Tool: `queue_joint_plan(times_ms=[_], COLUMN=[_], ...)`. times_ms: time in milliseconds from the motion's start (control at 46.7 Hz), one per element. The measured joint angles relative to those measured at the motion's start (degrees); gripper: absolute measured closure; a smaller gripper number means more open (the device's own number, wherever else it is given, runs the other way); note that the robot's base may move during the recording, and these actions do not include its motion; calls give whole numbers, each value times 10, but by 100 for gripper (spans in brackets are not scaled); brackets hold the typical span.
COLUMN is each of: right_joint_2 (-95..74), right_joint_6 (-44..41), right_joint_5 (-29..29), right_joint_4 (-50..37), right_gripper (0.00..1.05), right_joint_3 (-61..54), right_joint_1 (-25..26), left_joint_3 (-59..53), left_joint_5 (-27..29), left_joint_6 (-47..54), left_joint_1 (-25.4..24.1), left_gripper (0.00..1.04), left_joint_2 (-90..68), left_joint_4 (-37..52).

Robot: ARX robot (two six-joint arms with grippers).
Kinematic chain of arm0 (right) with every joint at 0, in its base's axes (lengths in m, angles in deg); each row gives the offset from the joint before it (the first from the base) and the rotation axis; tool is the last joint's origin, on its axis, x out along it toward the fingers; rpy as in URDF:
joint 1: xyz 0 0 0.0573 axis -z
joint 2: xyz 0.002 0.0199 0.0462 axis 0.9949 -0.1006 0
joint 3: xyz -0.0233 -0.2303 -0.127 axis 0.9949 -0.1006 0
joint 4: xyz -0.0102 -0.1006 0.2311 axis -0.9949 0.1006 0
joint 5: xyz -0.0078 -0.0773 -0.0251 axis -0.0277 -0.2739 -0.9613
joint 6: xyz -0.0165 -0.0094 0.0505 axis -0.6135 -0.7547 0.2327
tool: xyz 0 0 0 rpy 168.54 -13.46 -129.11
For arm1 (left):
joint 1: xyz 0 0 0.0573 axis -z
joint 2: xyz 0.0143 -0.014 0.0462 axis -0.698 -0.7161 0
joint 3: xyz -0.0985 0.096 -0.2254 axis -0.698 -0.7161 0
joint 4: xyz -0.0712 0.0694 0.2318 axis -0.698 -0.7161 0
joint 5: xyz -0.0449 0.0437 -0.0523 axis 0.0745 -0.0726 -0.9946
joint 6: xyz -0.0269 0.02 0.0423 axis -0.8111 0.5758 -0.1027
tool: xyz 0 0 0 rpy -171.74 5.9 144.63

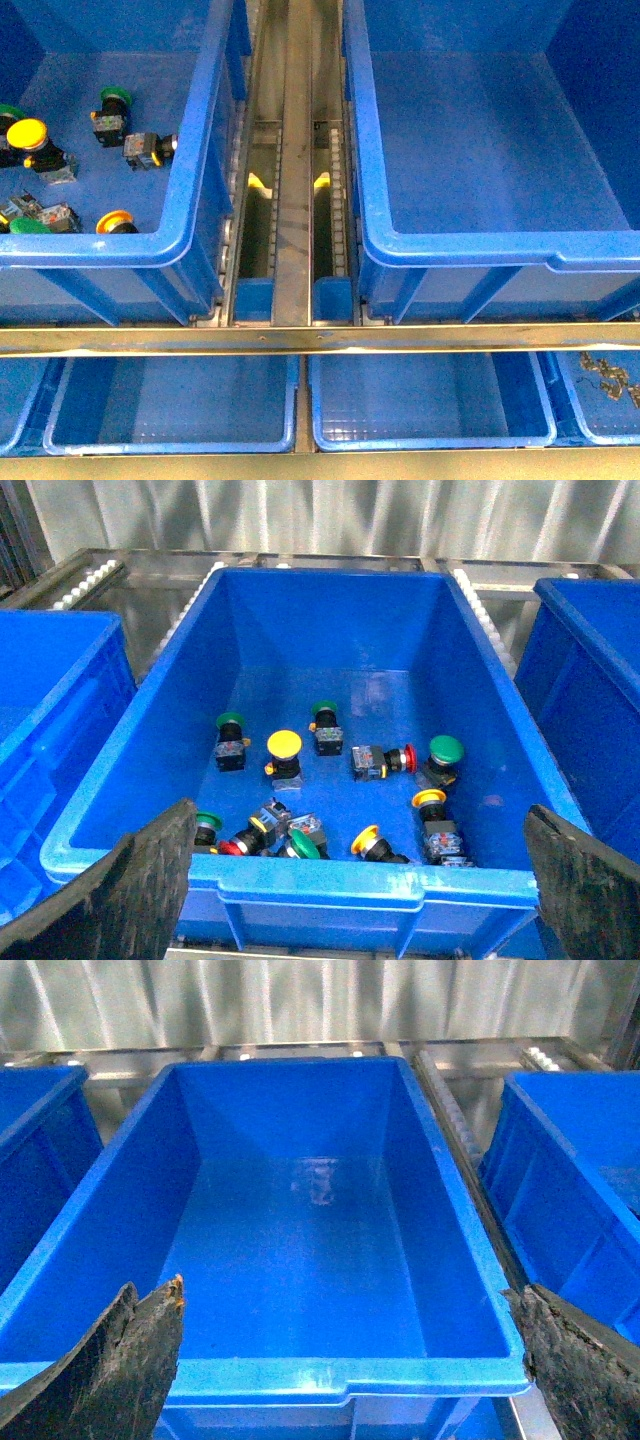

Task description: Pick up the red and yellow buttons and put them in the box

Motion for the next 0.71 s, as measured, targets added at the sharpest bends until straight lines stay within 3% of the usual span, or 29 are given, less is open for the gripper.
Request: queue_joint_plan(times_ms=[706], right_joint_2=[0], right_joint_6=[0], right_joint_5=[-2], right_joint_4=[0], right_gripper=[6], right_joint_3=[0], right_joint_1=[0], left_joint_3=[0], left_joint_5=[0], left_joint_6=[0], left_joint_1=[0], left_gripper=[8], left_joint_2=[0], left_joint_4=[0])
